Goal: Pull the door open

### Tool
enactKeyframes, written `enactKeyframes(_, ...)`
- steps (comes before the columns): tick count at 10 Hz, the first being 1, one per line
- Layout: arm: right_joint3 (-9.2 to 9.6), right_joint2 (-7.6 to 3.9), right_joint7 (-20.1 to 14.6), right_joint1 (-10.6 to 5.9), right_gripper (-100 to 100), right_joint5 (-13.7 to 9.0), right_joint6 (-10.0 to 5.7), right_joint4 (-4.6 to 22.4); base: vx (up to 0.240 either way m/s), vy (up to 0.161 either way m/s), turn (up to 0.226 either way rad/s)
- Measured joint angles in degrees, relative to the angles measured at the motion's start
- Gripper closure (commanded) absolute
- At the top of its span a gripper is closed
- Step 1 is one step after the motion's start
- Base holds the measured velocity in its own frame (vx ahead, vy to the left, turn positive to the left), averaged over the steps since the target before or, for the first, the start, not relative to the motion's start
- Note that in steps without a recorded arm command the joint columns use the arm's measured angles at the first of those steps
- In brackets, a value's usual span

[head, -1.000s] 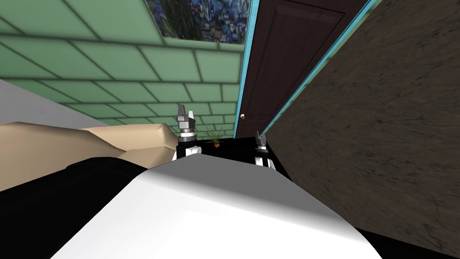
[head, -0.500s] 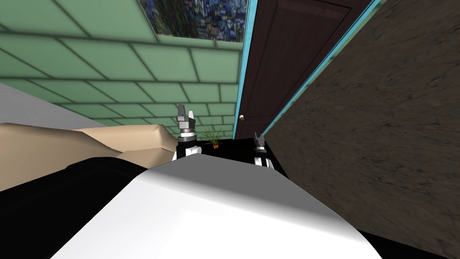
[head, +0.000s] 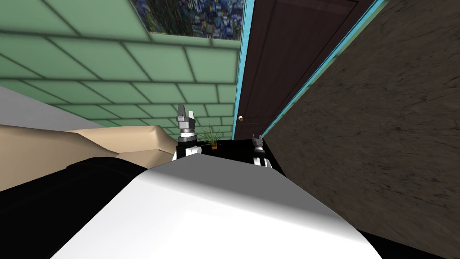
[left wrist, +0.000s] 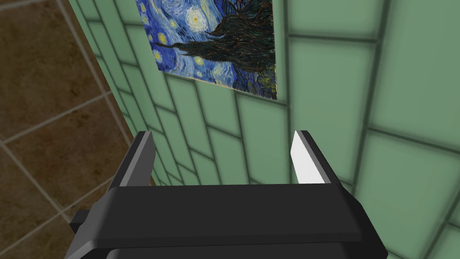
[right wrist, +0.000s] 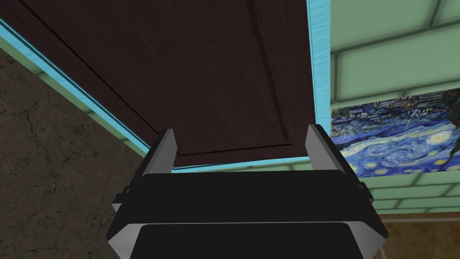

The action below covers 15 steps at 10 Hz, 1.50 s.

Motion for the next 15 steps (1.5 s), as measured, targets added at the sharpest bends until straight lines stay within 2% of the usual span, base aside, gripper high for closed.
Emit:
enactKeyframes(1, -0.13, 0.16, 0.9, -0.57, -100, 0.5, 0.15, 1.0, 0.09, -0.04, 0.011)
enactKeyframes(6, -1.2, 0.78, 5.6, -3.35, -100, 2.6, -1.12, 8.0, 0.086, -0.037, 0.015)
enactKeyframes(10, -1.8, 1.78, 9.2, -4.88, -100, 4.3, -1.98, 12.5, 0.083, -0.026, 0.015)
enactKeyframes(13, -2.48, 2.5, 11.9, -6.7, -100, 5.4, -2.8, 16.7, 0.108, -0.012, 0.016)
enactKeyframes(15, -2.74, 3.24, 13.8, -7.57, -100, 6.5, -2.84, 18.9, 0.115, -0.01, 0.015)
